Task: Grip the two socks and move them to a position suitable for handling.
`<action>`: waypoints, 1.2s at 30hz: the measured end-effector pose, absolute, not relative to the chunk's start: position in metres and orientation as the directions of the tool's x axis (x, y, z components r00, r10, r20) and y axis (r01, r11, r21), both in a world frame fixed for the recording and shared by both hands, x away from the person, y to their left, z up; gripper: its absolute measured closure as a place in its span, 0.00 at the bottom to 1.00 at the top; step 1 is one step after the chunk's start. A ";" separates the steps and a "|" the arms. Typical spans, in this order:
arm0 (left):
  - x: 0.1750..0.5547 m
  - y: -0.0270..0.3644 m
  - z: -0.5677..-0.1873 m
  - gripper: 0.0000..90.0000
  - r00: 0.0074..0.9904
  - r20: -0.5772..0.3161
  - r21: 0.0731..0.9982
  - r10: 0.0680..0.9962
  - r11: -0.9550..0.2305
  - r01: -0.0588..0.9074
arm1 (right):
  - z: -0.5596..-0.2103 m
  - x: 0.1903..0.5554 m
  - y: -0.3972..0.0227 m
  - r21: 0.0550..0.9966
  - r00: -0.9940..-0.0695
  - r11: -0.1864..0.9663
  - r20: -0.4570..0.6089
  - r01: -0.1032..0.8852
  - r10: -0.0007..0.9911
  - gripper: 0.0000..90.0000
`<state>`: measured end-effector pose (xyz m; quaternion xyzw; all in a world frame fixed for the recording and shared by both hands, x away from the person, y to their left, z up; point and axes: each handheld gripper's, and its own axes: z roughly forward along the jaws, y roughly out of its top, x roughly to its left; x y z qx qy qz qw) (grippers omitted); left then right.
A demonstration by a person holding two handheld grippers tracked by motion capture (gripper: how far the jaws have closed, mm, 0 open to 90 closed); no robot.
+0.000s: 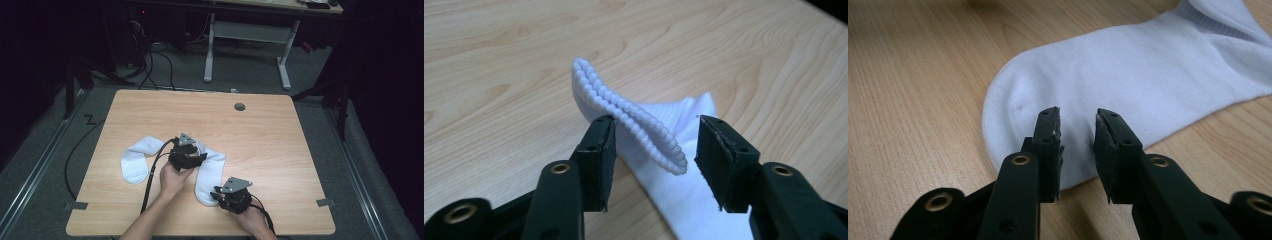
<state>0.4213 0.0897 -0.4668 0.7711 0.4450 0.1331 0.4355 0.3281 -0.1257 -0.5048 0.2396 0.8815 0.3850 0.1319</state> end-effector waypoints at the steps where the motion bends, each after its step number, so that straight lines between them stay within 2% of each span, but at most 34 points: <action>1: 0.426 0.086 -0.467 0.64 0.566 -0.168 0.784 0.807 -0.239 0.573 | -0.505 0.328 -0.126 0.742 -0.850 0.589 -0.048 0.321 0.524 0.81; 4: 0.434 0.084 -0.470 0.88 0.552 -0.190 0.768 0.812 -0.227 0.599 | -0.505 0.327 -0.125 0.741 -0.849 0.587 -0.045 0.326 0.527 0.82; 6: 0.436 0.085 -0.471 0.91 0.541 -0.209 0.766 0.815 -0.207 0.608 | -0.505 0.327 -0.125 0.742 -0.850 0.589 -0.048 0.322 0.525 0.82; 11: 0.438 0.087 -0.468 0.91 0.505 -0.254 0.782 0.825 -0.132 0.609 | -0.504 0.326 -0.124 0.738 -0.854 0.598 -0.058 0.313 0.518 0.86; 13: 0.437 0.090 -0.460 0.84 0.485 -0.282 0.808 0.828 -0.067 0.585 | -0.504 0.325 -0.124 0.737 -0.858 0.604 -0.062 0.305 0.510 0.87; 16: 0.440 0.091 -0.458 0.76 0.482 -0.302 0.805 0.822 -0.050 0.591 | -0.504 0.325 -0.124 0.734 -0.859 0.607 -0.065 0.304 0.508 0.87; 17: 0.444 0.087 -0.458 0.74 0.498 -0.274 0.808 0.823 -0.084 0.583 | -0.504 0.325 -0.124 0.734 -0.859 0.608 -0.066 0.303 0.507 0.87; 24: 0.461 0.069 -0.473 0.68 0.513 -0.246 0.771 0.823 -0.154 0.618 | -0.503 0.324 -0.125 0.732 -0.862 0.611 -0.064 0.303 0.503 0.87; 31: 0.462 0.060 -0.489 0.61 0.517 -0.176 0.720 0.838 -0.248 0.648 | -0.504 0.324 -0.125 0.735 -0.862 0.607 -0.061 0.303 0.504 0.87; 34: 0.455 0.063 -0.487 0.56 0.522 -0.192 0.732 0.831 -0.233 0.640 | -0.504 0.325 -0.126 0.736 -0.859 0.602 -0.053 0.311 0.509 0.82; 35: 0.445 0.066 -0.487 0.54 0.543 -0.206 0.733 0.814 -0.239 0.637 | -0.503 0.328 -0.126 0.733 -0.857 0.591 -0.021 0.338 0.515 0.74; 36: 0.445 0.066 -0.487 0.54 0.543 -0.206 0.733 0.814 -0.239 0.637 | -0.502 0.329 -0.125 0.728 -0.852 0.594 -0.027 0.342 0.523 0.71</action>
